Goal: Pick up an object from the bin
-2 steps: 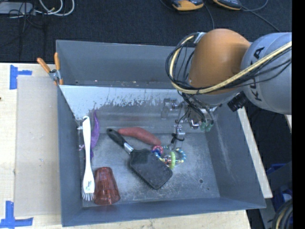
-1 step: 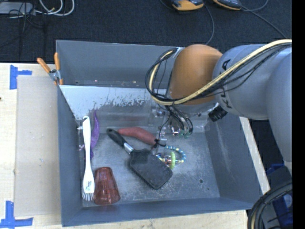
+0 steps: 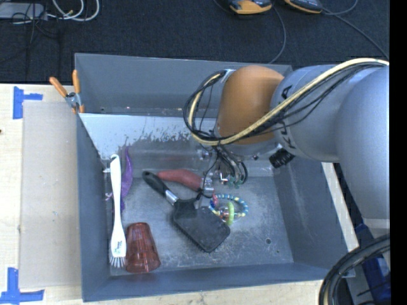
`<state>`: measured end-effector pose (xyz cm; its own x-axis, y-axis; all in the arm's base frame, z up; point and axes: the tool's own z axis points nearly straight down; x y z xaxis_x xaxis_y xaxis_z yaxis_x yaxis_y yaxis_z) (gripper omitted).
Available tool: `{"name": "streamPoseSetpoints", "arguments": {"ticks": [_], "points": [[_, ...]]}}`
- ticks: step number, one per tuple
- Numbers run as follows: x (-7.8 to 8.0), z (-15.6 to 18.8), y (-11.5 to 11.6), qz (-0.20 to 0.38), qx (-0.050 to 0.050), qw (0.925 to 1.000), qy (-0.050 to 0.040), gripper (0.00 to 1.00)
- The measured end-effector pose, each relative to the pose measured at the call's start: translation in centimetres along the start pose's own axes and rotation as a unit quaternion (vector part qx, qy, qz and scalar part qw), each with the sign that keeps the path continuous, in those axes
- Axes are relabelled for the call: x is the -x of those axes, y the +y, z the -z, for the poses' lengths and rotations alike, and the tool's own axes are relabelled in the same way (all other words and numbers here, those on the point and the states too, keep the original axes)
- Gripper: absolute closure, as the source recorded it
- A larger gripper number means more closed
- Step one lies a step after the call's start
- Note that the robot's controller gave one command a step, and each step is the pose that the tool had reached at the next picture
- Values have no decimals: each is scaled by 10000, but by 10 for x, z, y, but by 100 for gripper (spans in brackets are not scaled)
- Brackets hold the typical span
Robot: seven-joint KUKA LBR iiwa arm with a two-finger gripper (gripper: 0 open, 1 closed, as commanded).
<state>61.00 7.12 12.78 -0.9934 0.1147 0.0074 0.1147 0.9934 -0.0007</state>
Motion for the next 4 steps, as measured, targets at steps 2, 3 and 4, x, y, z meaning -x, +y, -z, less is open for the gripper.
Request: {"name": "streamPoseSetpoints", "arguments": {"ticks": [2,3,4], "points": [[3,-45,-11,-292,8,9996,-14,0],[15,-63,-9,-1453,55,9893,-108,100],[15,-56,-9,-1955,32,9807,-71,100]]}}
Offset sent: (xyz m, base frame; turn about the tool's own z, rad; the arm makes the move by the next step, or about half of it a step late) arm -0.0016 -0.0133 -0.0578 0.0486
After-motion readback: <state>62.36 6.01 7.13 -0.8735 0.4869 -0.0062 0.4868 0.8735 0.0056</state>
